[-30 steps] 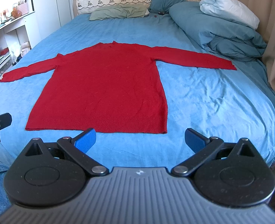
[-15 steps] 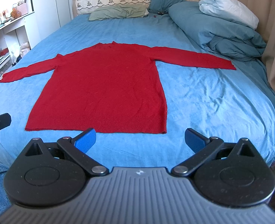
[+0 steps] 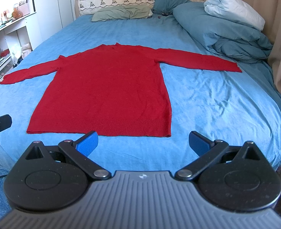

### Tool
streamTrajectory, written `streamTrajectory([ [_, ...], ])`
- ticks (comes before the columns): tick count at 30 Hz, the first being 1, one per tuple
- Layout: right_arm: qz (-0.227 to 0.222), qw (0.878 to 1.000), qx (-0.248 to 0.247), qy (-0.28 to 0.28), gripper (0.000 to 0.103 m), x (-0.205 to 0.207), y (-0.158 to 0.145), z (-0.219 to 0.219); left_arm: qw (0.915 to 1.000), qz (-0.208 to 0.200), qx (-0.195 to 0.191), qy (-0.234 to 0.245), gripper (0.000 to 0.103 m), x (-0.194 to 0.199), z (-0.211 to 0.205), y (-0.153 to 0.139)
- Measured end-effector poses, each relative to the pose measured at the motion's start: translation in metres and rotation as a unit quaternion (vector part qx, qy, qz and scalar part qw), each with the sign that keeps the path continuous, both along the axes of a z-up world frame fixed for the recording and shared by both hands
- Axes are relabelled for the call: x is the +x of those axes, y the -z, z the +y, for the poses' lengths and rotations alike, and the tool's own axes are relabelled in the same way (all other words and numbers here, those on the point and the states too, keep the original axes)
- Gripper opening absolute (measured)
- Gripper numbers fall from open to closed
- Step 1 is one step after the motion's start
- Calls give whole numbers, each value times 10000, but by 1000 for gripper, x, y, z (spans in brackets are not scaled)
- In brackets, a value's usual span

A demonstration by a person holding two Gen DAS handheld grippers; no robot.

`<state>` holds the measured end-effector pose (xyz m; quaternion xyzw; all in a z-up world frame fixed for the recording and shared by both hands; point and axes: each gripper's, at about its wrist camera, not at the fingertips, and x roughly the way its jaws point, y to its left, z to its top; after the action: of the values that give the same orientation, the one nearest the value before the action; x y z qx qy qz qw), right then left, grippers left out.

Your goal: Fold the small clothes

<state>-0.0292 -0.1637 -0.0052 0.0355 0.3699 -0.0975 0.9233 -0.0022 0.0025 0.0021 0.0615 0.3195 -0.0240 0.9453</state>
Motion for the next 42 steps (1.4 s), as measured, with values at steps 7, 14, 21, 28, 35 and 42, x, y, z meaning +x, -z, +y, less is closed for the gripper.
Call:
streamTrajectory([
  [7,-6,10000,-9,-6,103,0,0,1,10000,-9,-21,-11,103,0,1,-1],
  [14,-3,10000,-14,-17,103,0,0,1,10000,-7,-21,-13,103,0,1,-1],
  [21,-4,10000,-29,-15,103,1,-1,3,10000,-15,-27,-28,103,-1,2,-4],
  [28,12,10000,-20,-23,103,2,-2,3,10000,-21,-30,-33,103,-2,3,-4],
  [35,22,10000,-39,-58,103,2,-3,4,10000,-66,42,-52,103,-2,3,-5],
  [42,-153,9999,25,30,103,6,-27,-8,9996,-258,95,-82,103,11,3,-26],
])
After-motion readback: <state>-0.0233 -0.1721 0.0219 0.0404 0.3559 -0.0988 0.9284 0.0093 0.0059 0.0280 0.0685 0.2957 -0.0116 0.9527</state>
